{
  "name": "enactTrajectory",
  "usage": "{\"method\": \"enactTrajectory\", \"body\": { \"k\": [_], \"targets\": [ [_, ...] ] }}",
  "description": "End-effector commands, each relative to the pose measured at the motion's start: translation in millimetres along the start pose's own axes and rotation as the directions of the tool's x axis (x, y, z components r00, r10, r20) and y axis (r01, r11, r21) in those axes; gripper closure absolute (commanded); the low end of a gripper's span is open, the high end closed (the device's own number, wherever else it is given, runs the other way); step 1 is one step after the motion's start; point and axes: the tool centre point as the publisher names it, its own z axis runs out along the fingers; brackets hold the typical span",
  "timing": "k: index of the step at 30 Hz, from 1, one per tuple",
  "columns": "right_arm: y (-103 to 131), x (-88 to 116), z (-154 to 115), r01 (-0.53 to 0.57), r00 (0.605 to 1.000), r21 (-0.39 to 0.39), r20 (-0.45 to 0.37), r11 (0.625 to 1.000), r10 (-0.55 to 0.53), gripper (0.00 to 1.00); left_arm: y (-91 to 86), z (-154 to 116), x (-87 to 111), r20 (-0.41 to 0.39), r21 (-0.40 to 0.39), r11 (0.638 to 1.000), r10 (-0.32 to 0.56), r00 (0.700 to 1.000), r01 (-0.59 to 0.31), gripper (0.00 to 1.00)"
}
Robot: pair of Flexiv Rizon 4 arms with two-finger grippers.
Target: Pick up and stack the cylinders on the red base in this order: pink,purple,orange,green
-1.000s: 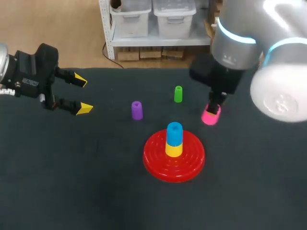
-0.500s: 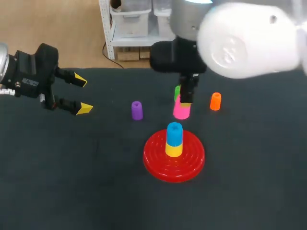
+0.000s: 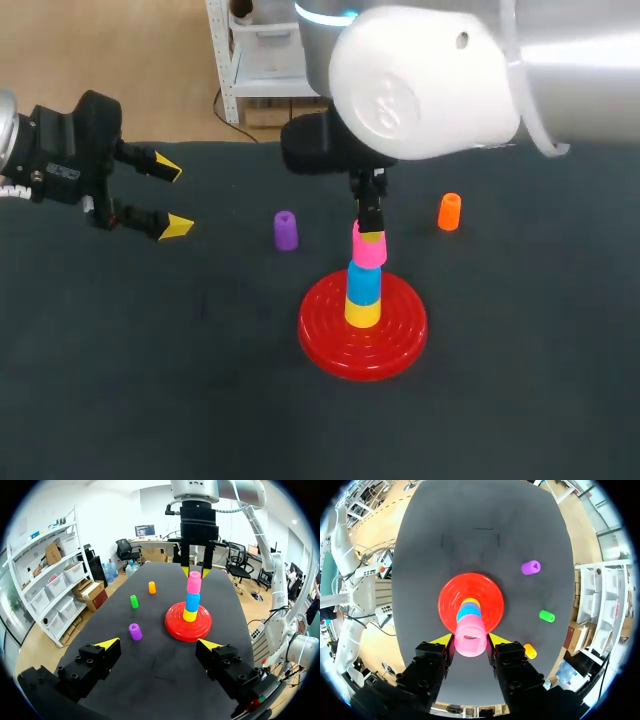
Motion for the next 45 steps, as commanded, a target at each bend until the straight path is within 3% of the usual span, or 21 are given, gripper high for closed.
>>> {"method": "enactTrajectory", "body": {
  "k": [1, 23, 38, 42, 44, 45],
  "targets": [
    [6, 2, 4, -0.003, 1.000, 0.021, 0.012, 1.000, 0.003, 1.00, -0.2, 0, 1.9, 0.005, -0.002, 1.000, 0.003, 1.000, -0.003, 0.00],
    [-3, -9, 19, -0.003, 1.000, -0.021, 0.000, 1.000, 0.003, 1.00, -0.2, 0, 1.9, 0.005, -0.002, 1.000, 0.003, 1.000, -0.003, 0.00],
    [7, 0, 40, -0.044, 0.999, -0.049, 0.008, 0.998, 0.045, 1.00, -0.2, 0, 1.9, 0.005, -0.002, 1.000, 0.003, 1.000, -0.003, 0.00],
    [3, 1, 33, -0.059, 0.998, -0.044, 0.034, 0.997, 0.061, 0.99, -0.2, 0, 1.9, 0.005, -0.002, 1.000, 0.003, 1.000, -0.003, 0.00],
    [1, 2, 25, -0.053, 0.998, -0.039, 0.036, 0.998, 0.055, 0.54, -0.2, 0, 1.9, 0.005, -0.002, 1.000, 0.003, 1.000, -0.003, 0.00],
    [0, 2, 21, -0.047, 0.998, -0.039, 0.043, 0.998, 0.048, 0.00, -0.2, 0, 1.9, 0.005, -0.002, 1.000, 0.003, 1.000, -0.003, 0.00]
  ]
}}
